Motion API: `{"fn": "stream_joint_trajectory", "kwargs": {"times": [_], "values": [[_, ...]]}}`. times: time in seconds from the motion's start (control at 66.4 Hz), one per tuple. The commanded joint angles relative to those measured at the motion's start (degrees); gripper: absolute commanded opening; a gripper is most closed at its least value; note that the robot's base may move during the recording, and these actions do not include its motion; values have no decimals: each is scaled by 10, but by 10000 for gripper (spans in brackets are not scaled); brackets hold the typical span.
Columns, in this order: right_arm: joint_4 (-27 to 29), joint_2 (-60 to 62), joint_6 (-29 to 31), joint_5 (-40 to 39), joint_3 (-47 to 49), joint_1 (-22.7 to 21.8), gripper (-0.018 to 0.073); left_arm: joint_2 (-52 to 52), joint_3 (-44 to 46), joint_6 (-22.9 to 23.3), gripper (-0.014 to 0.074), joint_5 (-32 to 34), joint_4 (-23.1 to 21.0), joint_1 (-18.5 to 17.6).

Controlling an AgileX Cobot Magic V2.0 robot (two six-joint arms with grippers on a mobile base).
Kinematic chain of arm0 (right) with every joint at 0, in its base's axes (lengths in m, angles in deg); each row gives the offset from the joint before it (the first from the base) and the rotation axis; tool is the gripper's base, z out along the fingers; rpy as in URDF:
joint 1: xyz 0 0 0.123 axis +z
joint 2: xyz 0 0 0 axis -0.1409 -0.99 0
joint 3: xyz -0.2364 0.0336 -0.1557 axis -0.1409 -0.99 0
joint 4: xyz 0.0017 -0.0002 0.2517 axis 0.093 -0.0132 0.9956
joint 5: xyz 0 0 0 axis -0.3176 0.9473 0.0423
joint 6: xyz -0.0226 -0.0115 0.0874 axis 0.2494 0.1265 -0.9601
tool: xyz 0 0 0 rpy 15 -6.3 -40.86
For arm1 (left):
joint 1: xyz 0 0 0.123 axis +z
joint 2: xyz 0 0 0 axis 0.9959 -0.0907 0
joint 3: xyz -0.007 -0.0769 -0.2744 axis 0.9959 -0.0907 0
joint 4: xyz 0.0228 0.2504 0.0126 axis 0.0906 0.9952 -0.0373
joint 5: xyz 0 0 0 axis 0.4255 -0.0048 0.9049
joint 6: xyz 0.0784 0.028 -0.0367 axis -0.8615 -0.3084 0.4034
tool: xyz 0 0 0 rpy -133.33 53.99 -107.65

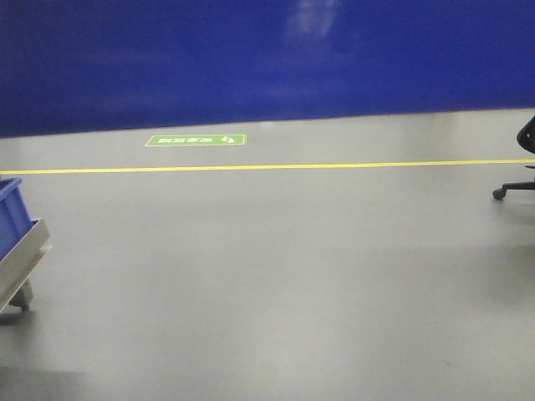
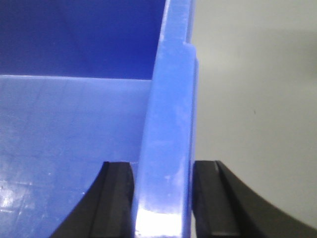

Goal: Move blue bin to conveyor side
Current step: 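Hold the blue bin with both grippers while the base drives away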

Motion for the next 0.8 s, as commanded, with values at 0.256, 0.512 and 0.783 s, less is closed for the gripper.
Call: {"fn": "stream_joint_trajectory", "kwargs": {"times": [0.256, 0.512, 0.783], "values": [[-33, 10, 12, -58, 8, -3, -77, 12, 7, -15, -18, 39, 25, 1], [-33, 10, 12, -58, 8, -3, -77, 12, 7, -15, -18, 39, 25, 1], [-33, 10, 12, -60, 8, -3, -77, 12, 7, -15, -18, 39, 25, 1]]}}
